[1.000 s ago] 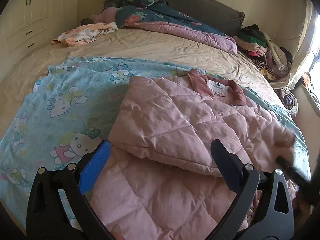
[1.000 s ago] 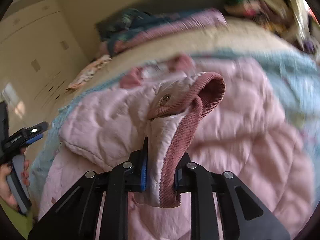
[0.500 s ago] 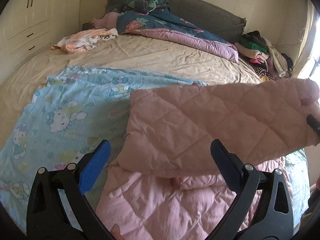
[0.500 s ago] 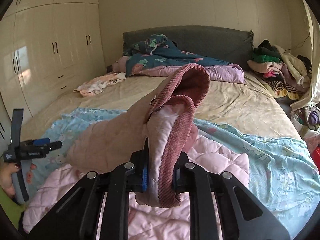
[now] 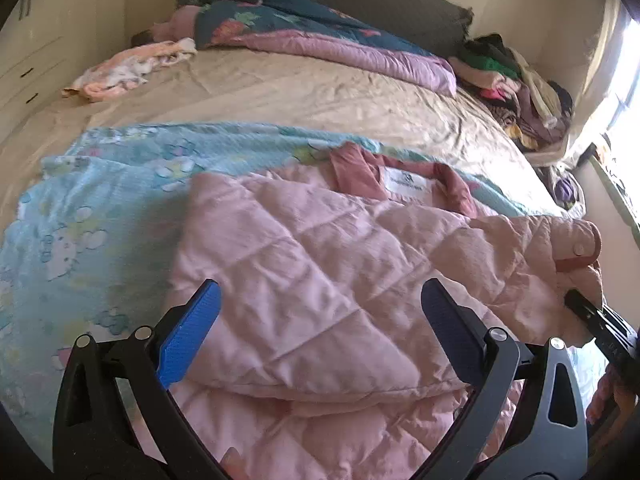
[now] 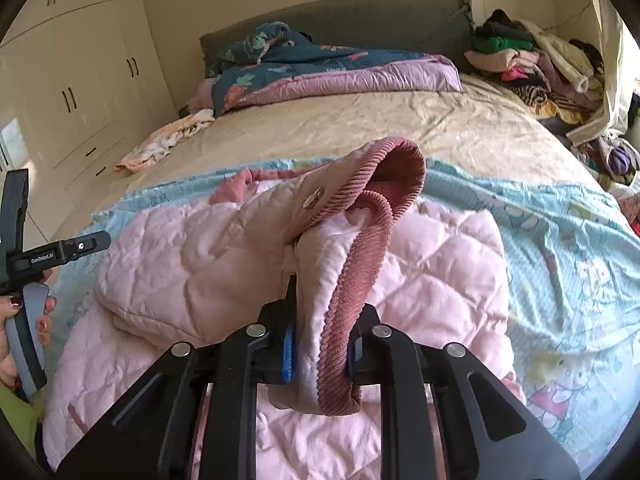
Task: Fold large clothes
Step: 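Lift the jacket side and fold it over the body with the right gripper, then open the right gripper to release the folded jacket side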
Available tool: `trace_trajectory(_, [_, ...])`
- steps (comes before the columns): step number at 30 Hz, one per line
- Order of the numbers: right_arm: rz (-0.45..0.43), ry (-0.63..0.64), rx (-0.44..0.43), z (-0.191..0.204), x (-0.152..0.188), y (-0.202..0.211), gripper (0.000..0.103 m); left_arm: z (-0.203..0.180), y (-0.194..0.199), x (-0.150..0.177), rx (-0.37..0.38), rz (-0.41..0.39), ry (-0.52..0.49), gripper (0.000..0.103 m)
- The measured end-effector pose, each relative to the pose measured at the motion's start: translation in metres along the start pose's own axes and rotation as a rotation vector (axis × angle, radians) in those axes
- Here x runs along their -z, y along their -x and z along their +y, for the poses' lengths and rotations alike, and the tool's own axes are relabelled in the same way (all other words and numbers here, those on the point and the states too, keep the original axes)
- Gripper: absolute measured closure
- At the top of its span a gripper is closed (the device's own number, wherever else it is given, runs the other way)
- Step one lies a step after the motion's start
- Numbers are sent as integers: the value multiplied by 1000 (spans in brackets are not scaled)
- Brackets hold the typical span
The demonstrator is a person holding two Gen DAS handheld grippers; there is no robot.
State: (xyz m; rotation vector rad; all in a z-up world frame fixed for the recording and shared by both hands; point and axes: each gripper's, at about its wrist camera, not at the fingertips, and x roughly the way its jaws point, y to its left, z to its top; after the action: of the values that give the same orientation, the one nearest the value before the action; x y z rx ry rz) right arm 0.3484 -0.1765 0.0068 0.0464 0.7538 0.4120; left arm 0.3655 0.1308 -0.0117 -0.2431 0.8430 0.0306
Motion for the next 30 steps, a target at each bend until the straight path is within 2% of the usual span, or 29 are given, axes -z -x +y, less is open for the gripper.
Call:
trace_trajectory(5, [28,-2,22,-3,8,-7,78,-8,-18,6,7,38,5,10])
trace_trajectory(7, [36,0,33,-5,10,-8,71,-12,-23,10,23,55,-6,10])
trace_trajectory(11, [44,6,56,-5,10,-8,66,-21,-29,15,22,70,-37,10])
trace_trajectory(15, [45,30,97,-3,11,-5,47,-24,-35,17,6,83,-50,10])
trace_trajectory(21, [10,89,165,0,12,7,42,-19,-47,21,-5,101,-45,10])
trace_trajectory(30, [14,131,143,23,-9,-3,29,-1,-79,30,-18,154,-42,8])
